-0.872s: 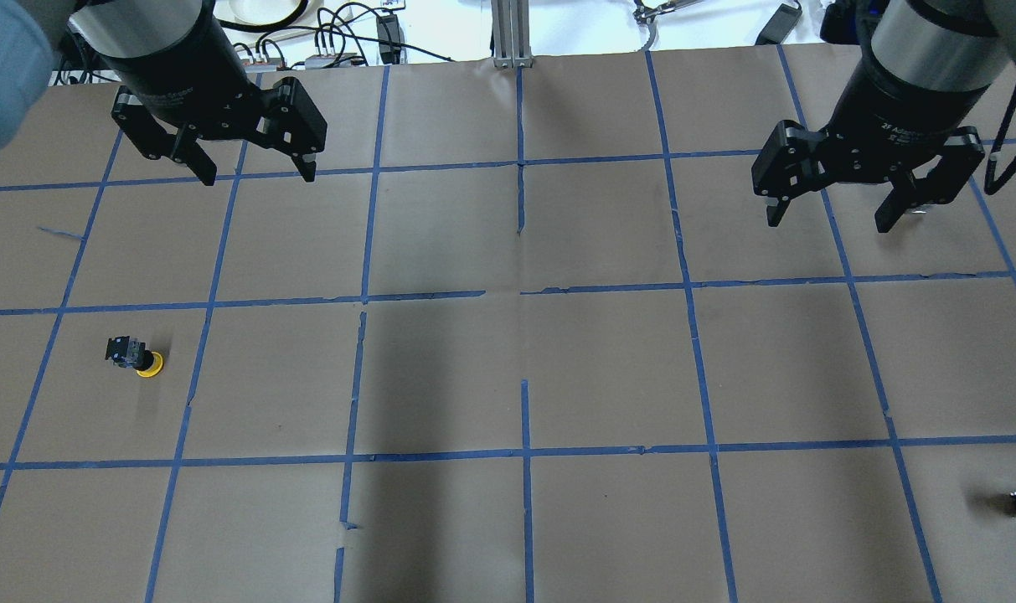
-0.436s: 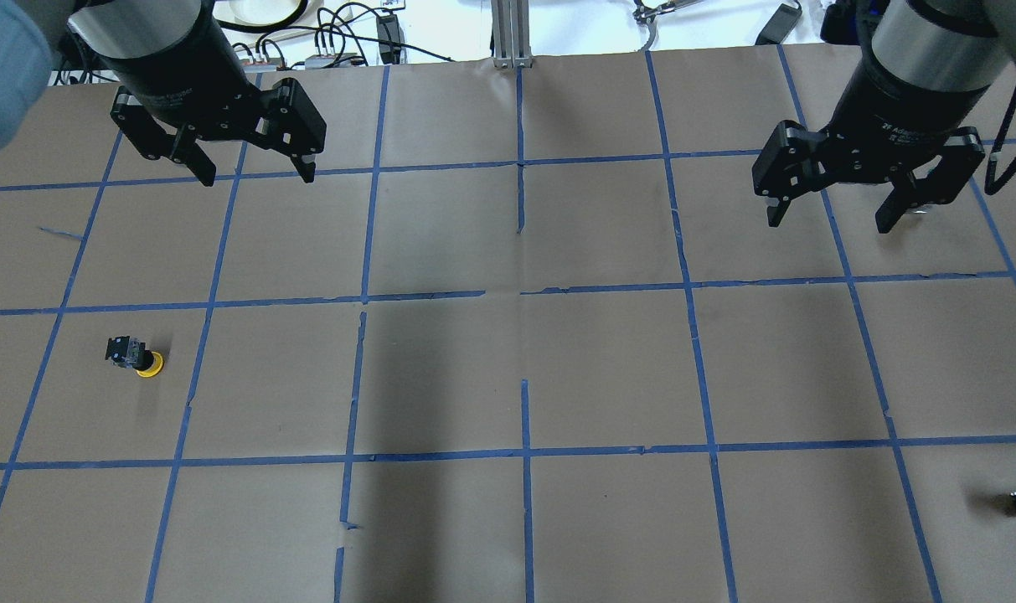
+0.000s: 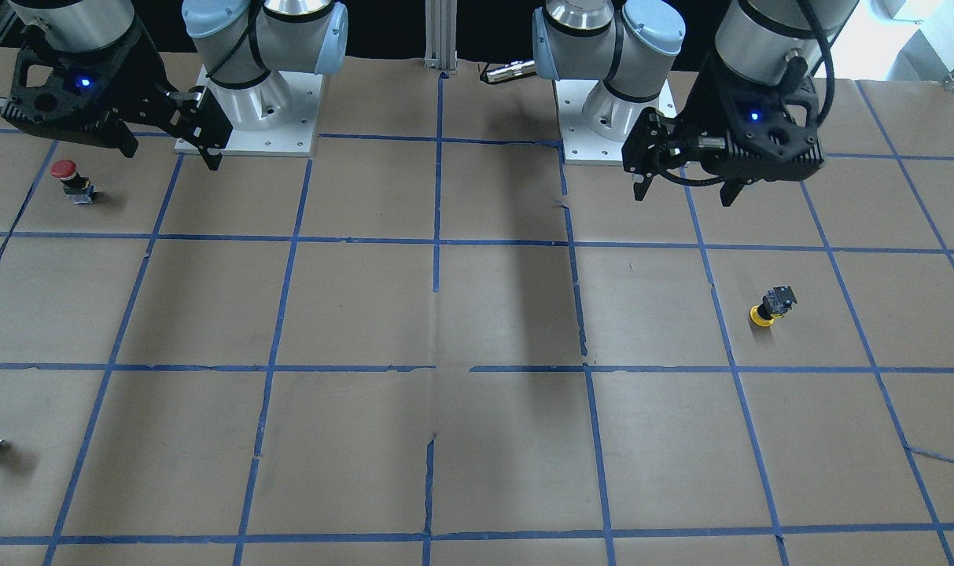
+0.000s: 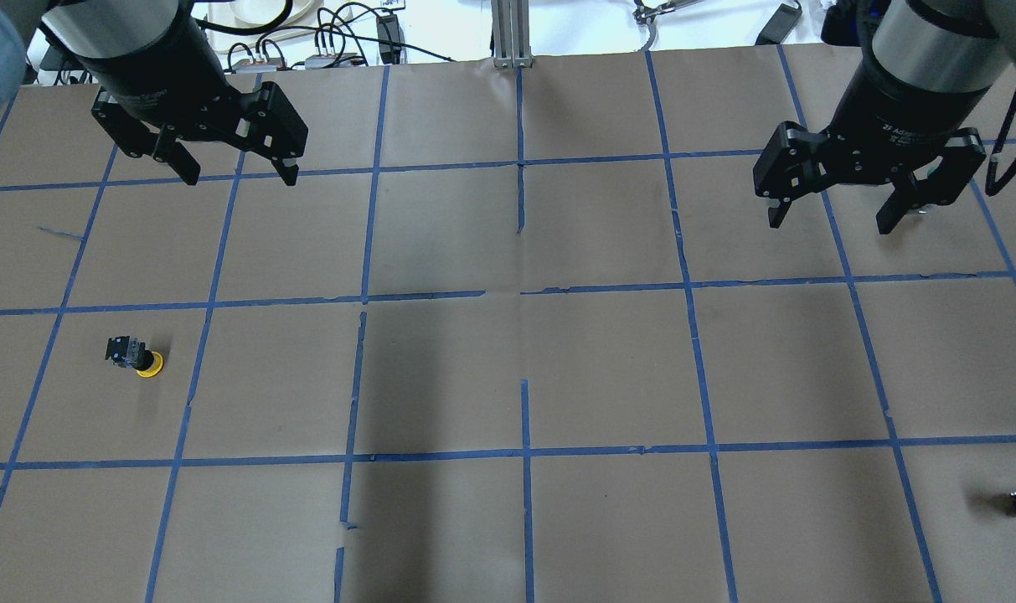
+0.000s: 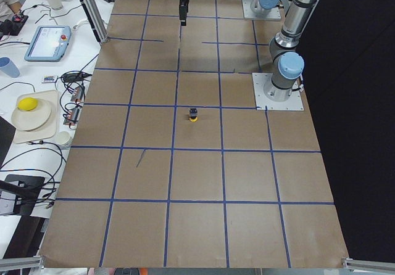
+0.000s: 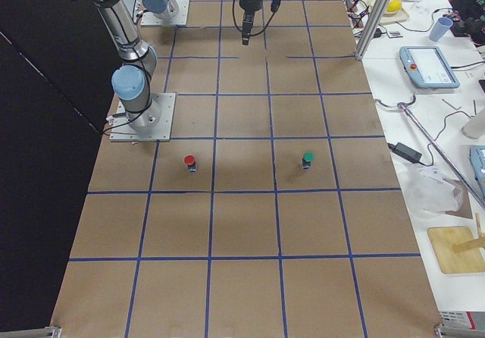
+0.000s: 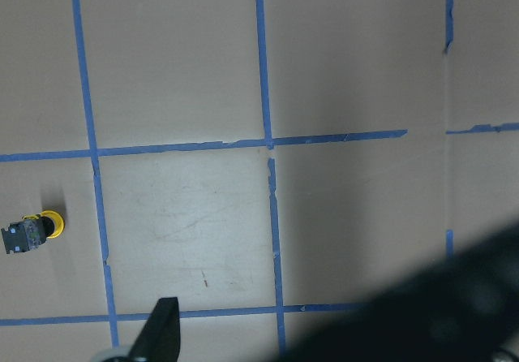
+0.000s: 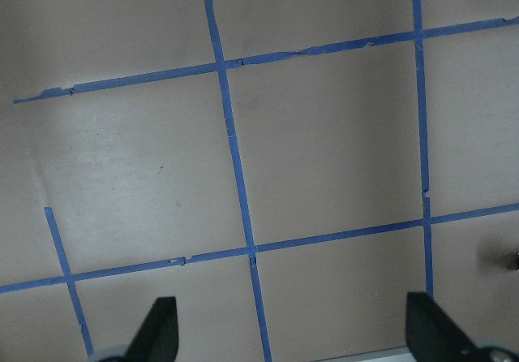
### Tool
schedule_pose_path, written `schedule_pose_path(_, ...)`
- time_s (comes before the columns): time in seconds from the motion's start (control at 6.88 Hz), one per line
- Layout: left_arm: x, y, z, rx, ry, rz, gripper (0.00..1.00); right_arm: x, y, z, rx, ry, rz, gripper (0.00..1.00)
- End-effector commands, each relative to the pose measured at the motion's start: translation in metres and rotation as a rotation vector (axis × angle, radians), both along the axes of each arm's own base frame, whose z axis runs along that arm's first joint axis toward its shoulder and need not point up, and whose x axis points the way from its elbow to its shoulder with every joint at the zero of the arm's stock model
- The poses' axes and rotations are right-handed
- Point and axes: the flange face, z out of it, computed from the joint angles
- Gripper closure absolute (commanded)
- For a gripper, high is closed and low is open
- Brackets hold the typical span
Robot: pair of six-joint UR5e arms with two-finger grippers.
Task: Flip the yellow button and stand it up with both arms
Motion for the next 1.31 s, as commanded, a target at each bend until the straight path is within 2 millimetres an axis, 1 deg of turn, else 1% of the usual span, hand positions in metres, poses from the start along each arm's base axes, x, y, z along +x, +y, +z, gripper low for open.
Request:
schedule_pose_path(0.0,0.067,-0.002,-0.038,0.081,0.025,-0.090,0.01,-0.001,0.002,0.000,0.009,0.007,0.001,0.00)
schedule_pose_path(0.15,0.106,0.003,-0.063,0.116,0.053,-0.141,0.01,-0.001,0.002,0.000,0.010,0.003,0.009,0.00)
schedule_pose_path(0.29,0.143,0.006,-0.092,0.128,0.072,-0.159,0.01,0.002,0.004,0.004,-0.005,-0.006,0.023,0.00)
schedule_pose_path(0.44,0.164,0.014,-0.120,0.108,0.069,-0.193,0.01,0.001,0.002,0.002,-0.003,-0.003,0.010,0.00)
schedule_pose_path(0.58,0.201,0.020,-0.150,0.071,0.029,-0.132,0.01,0.001,0.001,0.002,-0.004,-0.002,0.008,0.00)
schedule_pose_path(0.73,0.232,0.019,-0.183,0.072,-0.008,-0.038,0.01,0.000,0.002,0.000,0.006,0.007,0.009,0.00)
schedule_pose_path(0.87,0.250,0.010,-0.204,0.063,-0.018,0.001,0.01,0.001,0.004,0.001,0.001,0.000,0.001,0.00)
schedule_pose_path(1.02,0.258,0.012,-0.217,0.072,-0.010,0.015,0.01,-0.002,0.004,0.002,-0.001,0.012,-0.042,0.00)
schedule_pose_path(1.16,0.260,0.011,-0.221,0.078,-0.010,0.045,0.01,-0.002,0.004,0.006,-0.012,0.013,-0.169,0.00)
